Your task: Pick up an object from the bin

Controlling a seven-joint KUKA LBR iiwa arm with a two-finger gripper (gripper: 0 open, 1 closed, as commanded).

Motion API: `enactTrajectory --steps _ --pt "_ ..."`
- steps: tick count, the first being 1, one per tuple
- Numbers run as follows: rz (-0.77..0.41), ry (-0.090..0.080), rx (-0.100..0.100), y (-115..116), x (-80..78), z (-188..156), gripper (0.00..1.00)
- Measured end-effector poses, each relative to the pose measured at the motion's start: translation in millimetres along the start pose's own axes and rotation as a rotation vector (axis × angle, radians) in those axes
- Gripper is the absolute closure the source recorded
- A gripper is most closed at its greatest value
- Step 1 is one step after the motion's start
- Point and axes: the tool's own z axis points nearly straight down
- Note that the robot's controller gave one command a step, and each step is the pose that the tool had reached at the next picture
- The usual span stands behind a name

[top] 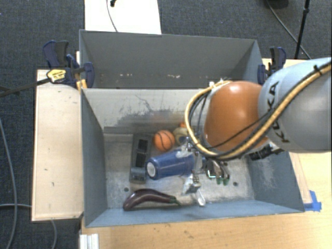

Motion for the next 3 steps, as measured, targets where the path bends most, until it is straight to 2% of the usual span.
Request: enactTrajectory --steps 1,2,3 --pt "-0.001 0.006 0.0 0 1.6 3 0.0" --pt "-0.004 0.006 0.0 1 -1.1 4 0.0" --pt "-0.054 0.016 0.002 15 -37.1 11 0.0"
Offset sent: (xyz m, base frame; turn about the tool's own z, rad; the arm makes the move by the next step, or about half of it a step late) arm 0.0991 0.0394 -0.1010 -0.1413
